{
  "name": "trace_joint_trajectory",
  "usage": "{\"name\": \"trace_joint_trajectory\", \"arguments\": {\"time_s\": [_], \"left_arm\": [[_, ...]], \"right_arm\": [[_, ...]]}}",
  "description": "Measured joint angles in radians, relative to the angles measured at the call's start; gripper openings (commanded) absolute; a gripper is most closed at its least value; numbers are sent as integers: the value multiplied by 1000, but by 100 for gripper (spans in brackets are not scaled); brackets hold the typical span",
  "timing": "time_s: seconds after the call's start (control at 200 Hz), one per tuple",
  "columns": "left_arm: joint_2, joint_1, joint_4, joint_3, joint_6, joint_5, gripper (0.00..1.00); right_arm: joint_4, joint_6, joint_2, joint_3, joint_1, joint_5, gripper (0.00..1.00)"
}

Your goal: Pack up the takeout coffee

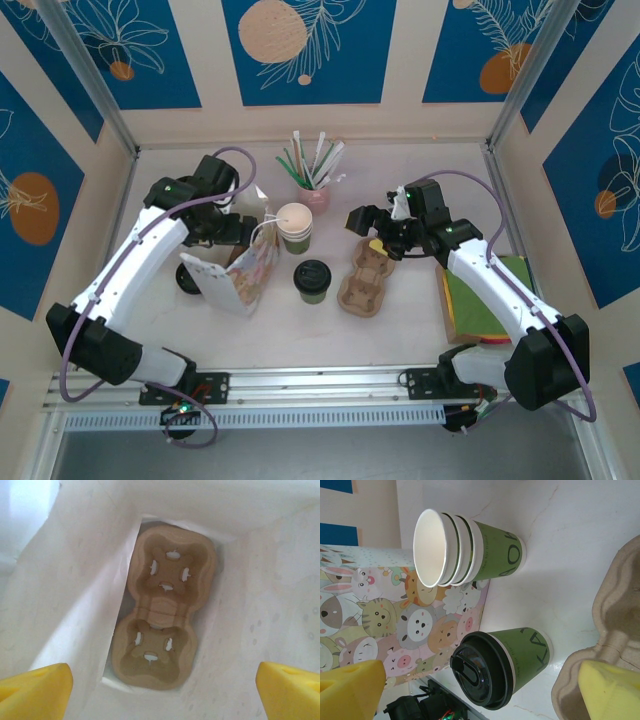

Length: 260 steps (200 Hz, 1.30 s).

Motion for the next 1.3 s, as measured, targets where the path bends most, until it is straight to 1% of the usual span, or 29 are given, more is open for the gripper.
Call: {"name": "trace_joint_trajectory", "arguments": {"time_s": [0.6,0.64,0.66,0.975,1.24,1.3], "left_arm": [[-30,0,0,39,-7,27,96],[-31,0,0,39,-7,29,97],[-31,0,0,39,-7,30,100],[-40,0,-4,79,-13,33,100],[-82,0,-3,104,-25,41,100],[-96,0,0,104,-26,52,97]], "right_arm": [[0,0,1,0,0,0,99],[0,0,1,0,0,0,99],[0,0,1,0,0,0,99],[0,0,2,0,1,0,99],[0,-1,19,27,6,0,99],[-2,-3,19,35,6,0,99]]}}
